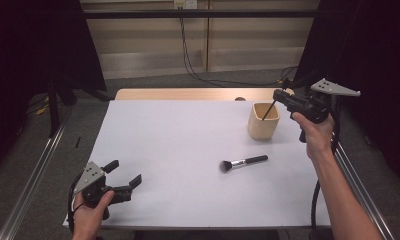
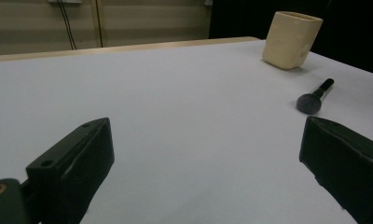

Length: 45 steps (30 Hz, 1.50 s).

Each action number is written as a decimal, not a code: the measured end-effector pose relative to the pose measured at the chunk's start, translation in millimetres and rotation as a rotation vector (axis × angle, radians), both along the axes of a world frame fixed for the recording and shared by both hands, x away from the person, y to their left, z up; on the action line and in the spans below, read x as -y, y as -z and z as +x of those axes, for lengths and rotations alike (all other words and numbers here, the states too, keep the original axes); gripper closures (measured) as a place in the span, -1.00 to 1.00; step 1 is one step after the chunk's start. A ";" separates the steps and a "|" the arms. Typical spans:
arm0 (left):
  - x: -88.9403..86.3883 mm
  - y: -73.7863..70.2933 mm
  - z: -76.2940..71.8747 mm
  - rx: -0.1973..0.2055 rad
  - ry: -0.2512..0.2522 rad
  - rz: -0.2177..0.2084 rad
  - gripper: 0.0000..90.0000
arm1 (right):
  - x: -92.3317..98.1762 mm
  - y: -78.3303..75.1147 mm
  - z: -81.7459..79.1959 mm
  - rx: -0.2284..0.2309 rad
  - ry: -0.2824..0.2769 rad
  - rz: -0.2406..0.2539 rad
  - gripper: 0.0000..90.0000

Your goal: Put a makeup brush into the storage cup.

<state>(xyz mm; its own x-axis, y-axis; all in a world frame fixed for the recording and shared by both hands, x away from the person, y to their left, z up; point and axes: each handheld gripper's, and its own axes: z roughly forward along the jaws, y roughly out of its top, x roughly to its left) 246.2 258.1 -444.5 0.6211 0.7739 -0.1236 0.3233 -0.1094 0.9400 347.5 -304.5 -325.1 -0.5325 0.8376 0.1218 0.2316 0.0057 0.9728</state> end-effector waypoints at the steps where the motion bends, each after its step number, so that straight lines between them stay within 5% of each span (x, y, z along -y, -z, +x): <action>1: 0.1 0.2 0.0 -0.002 0.002 0.002 -0.93 | 0.5 0.2 1.6 0.003 0.004 -0.002 0.91; 19: -1.8 0.3 0.4 -0.011 -0.006 0.007 -0.92 | 3.6 1.1 32.5 0.003 0.075 -0.038 0.91; 45: -1.7 1.2 0.7 -0.005 0.016 0.018 -0.91 | 4.1 27.8 43.7 -0.047 0.098 -0.072 0.91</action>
